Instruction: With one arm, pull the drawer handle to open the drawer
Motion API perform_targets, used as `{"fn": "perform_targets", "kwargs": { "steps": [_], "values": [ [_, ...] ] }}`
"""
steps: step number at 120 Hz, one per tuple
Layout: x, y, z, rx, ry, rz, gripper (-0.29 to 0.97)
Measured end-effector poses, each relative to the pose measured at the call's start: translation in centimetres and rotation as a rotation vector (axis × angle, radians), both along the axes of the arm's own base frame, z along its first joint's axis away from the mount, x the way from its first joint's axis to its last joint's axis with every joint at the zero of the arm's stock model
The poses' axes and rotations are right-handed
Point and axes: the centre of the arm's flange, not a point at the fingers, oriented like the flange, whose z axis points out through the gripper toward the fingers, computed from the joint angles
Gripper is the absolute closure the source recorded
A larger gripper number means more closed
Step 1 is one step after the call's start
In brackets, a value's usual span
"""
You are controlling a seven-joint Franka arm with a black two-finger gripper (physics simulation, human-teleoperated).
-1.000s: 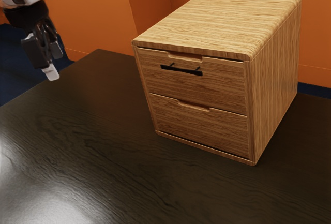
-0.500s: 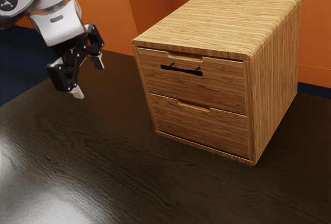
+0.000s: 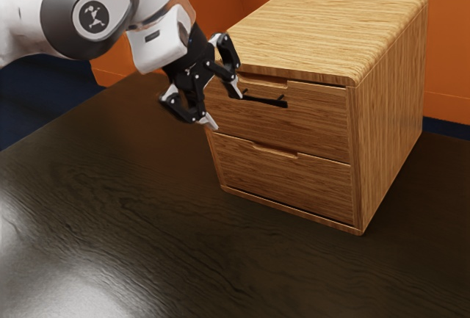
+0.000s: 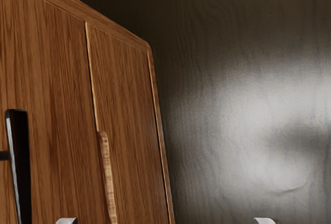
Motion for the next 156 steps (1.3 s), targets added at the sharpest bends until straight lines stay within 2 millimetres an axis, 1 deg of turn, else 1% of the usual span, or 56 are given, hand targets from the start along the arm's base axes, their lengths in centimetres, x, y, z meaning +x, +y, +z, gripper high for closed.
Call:
{"fn": "perform_targets", "kwargs": {
  "steps": [9,22,34,42,58,63,73,89,91,107,117,130,138,143,146,156],
  "values": [
    [0.9,-0.4,-0.3,0.001,-0.006,-0.014,0.36],
    [0.2,-0.9,1.2,0.027,-0.066,-0.036,0.44],
    [0.7,-1.8,1.6,0.068,-0.124,-0.059,0.49],
    [1.5,-2.2,1.1,0.089,-0.144,-0.067,0.5],
    [3.6,-2.7,-1.1,0.105,-0.146,-0.075,0.52],
    [4.1,-2.7,-1.5,0.104,-0.146,-0.075,0.53],
    [4.7,-1.9,-2.0,0.104,-0.147,-0.061,0.53],
    [5.9,1.7,-3.2,0.105,-0.136,-0.003,0.53],
    [6.0,1.8,-3.3,0.104,-0.136,-0.001,0.53],
    [6.0,1.6,-3.4,0.099,-0.139,-0.007,0.57],
    [6.0,0.8,-3.6,0.096,-0.138,-0.022,0.6],
    [5.9,-0.8,-3.8,0.093,-0.137,-0.048,0.64],
    [5.7,-1.1,-4.2,0.091,-0.13,-0.055,0.68],
    [5.4,-1.1,-4.6,0.088,-0.121,-0.058,0.68],
    [5.1,-1.2,-4.7,0.086,-0.118,-0.06,0.71],
    [3.7,-1.1,-4.4,0.078,-0.121,-0.068,0.76]
  ]
}}
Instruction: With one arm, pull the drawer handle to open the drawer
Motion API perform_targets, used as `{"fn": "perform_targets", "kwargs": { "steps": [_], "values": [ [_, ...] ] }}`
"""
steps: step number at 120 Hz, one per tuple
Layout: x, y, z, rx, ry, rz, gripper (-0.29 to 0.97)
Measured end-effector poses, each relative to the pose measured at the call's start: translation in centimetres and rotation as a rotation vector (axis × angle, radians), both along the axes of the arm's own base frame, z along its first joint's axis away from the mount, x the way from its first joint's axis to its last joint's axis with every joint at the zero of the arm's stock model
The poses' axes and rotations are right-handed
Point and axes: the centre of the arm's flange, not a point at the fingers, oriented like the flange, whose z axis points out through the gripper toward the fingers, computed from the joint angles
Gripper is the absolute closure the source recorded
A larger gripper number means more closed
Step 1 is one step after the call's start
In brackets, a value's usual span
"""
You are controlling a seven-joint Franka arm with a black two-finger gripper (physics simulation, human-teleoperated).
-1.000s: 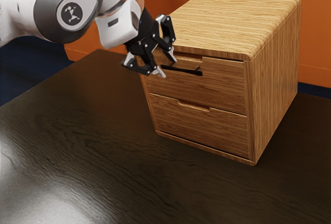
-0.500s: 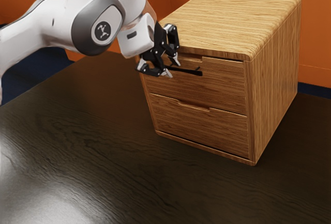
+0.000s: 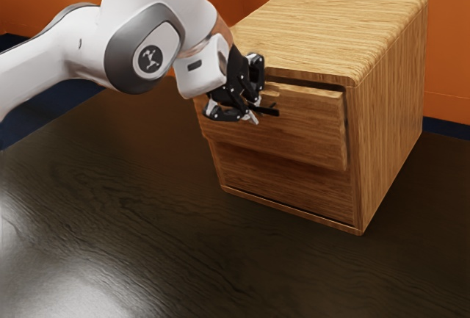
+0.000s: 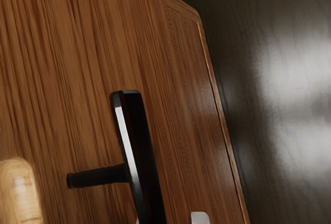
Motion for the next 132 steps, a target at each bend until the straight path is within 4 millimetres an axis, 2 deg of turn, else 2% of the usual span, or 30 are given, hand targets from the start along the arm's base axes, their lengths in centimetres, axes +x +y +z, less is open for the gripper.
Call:
{"fn": "perform_targets", "kwargs": {
  "steps": [11,24,28,38,43,48,63,103,118,132],
  "values": [
    [-2.4,0.2,1.0,-0.008,-0.013,-0.013,0.77],
    [-5.0,0.7,0.8,-0.019,-0.018,-0.025,0.77],
    [-5.7,2.1,0.6,-0.023,-0.019,-0.006,0.78],
    [-8.1,3.3,0.8,-0.029,-0.029,-0.002,0.79],
    [-8.7,3.6,0.7,-0.025,-0.031,-0.002,0.71],
    [-9.0,3.5,0.7,-0.02,-0.029,-0.007,0.63],
    [-9.1,2.8,0.7,-0.014,-0.039,-0.023,0.76],
    [-8.9,2.0,0.6,-0.027,-0.047,-0.035,0.79],
    [-9.6,0.1,0.9,-0.036,-0.055,-0.074,0.78],
    [-11.1,0.1,0.8,-0.042,-0.053,-0.086,0.78]
  ]
}}
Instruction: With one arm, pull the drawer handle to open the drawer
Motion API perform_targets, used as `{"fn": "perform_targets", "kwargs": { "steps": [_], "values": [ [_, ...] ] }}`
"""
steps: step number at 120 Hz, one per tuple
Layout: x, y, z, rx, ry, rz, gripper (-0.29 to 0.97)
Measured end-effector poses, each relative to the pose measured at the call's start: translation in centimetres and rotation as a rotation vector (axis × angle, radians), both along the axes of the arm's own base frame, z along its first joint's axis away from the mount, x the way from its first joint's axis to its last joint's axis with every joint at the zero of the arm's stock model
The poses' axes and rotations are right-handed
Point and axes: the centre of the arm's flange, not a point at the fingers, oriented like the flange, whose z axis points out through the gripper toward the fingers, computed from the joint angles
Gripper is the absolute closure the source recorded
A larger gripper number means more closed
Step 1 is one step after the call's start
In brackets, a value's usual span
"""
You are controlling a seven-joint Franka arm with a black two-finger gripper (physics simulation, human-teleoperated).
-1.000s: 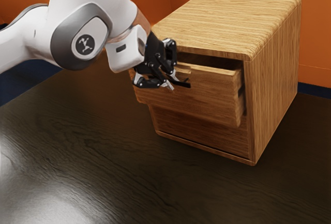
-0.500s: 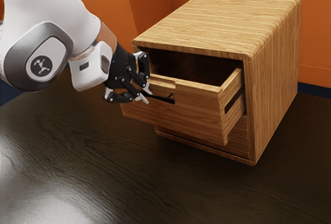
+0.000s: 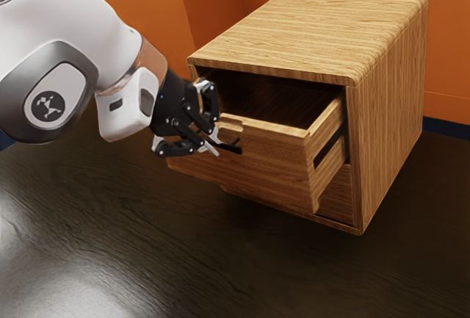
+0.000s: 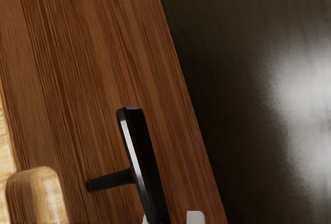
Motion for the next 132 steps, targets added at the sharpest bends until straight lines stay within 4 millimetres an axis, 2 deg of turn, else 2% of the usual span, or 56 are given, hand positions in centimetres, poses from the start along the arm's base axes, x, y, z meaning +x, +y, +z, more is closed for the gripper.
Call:
{"fn": "perform_targets", "kwargs": {
  "steps": [15,38,51,65,81,90,104,132],
  "values": [
    [-1.7,0.2,-0.7,-0.007,0.006,-0.01,0.79],
    [-5.1,0.9,-0.5,-0.02,-0.008,-0.018,0.75],
    [-6.4,1.3,-0.6,-0.023,-0.013,-0.018,0.77],
    [-8.0,1.1,-0.6,-0.012,-0.026,-0.02,0.78],
    [-10.2,-0.3,0.3,0.016,-0.055,-0.037,0.77],
    [-10.7,-0.5,0.0,0.021,-0.053,-0.043,0.79],
    [-11.0,0.4,-1.0,0.019,-0.035,-0.02,0.79],
    [-11.8,0.9,-1.4,0.017,-0.024,-0.011,0.79]
  ]
}}
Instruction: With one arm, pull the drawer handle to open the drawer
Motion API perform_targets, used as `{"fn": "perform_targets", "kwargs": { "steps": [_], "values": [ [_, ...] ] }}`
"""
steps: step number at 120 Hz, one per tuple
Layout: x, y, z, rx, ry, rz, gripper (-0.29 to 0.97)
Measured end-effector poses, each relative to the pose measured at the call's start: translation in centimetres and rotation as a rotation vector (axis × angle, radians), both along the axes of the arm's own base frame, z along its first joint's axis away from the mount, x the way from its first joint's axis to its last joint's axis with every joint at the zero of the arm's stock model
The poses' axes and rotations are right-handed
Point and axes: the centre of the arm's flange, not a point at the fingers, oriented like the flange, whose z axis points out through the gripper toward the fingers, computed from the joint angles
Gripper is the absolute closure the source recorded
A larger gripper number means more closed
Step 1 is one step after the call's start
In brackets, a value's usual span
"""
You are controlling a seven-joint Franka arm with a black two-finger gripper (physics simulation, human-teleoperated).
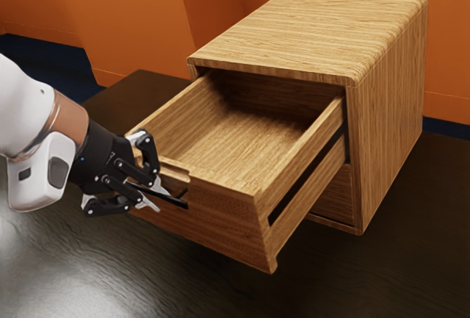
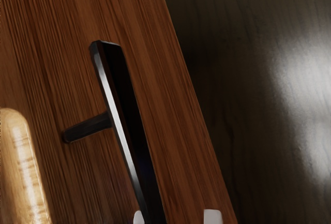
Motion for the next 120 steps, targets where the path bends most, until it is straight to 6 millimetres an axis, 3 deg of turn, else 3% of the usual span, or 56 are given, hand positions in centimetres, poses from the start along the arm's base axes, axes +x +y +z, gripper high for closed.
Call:
{"fn": "perform_targets", "kwargs": {
  "steps": [41,80,92,100,105,110,114,120],
  "values": [
    [-0.1,-0.1,0.9,0.006,0.006,-0.001,0.74],
    [-0.6,-0.4,1.8,0.002,0.037,-0.005,0.54],
    [-1.5,-1.0,5.3,0.005,0.011,-0.018,0.52],
    [-1.8,-1.3,10.9,-0.002,-0.021,-0.02,0.5],
    [0.1,-1.1,16.4,-0.005,-0.035,0.001,0.48],
    [2.7,0.2,20.2,0.0,-0.014,0.059,0.41],
    [4.4,1.5,21.3,0.012,0.024,0.133,0.35],
    [5.3,3.2,21.3,0.012,0.096,0.239,0.28]
  ]
}}
